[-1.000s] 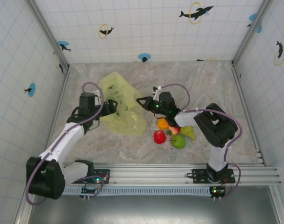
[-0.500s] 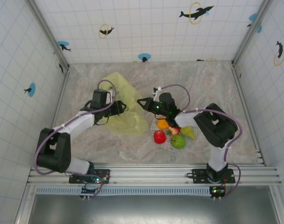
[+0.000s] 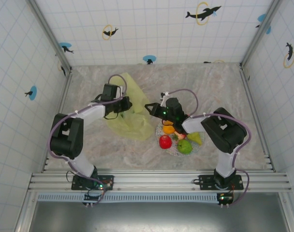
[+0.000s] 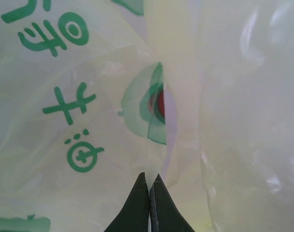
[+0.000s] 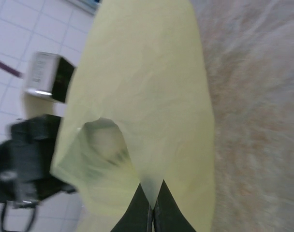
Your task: Place the fruits into the plastic bag
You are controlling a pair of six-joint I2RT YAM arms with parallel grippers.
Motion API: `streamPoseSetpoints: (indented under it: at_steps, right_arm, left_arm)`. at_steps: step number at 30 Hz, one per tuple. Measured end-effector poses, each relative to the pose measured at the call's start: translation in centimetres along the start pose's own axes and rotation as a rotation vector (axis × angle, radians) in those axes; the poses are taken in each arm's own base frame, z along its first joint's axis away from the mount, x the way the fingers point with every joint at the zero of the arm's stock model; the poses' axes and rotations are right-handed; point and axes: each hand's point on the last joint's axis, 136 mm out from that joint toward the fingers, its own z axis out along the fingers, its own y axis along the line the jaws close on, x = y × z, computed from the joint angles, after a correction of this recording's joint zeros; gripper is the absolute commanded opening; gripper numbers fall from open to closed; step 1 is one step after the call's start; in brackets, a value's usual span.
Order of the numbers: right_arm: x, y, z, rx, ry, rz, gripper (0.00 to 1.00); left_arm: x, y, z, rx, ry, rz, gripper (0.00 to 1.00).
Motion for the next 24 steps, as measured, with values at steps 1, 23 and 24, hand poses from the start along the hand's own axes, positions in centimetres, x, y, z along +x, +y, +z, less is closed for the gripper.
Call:
streamPoseSetpoints:
  at_steps: [1,23,24]
  right_arm:
    - [0.1,-0.8,-0.4,0.036,-0.005,-0.011,0.0]
    - [0.2,-1.6,-6.2,0.322,0.017,-0.838,0.67]
    - [0.1,-1.6,-6.4,0.34,0.014,-0.886,0.7]
  left_arm:
    - [-0.4,-0.7,-0.6,0.019,-0.006,0.008,0.0]
    - [-3.5,-6.3,-13.7,0.24,-0.152,0.258,0.0]
    - [-3.2,-6.2,-13.5,0.246,-0.142,0.257,0.0]
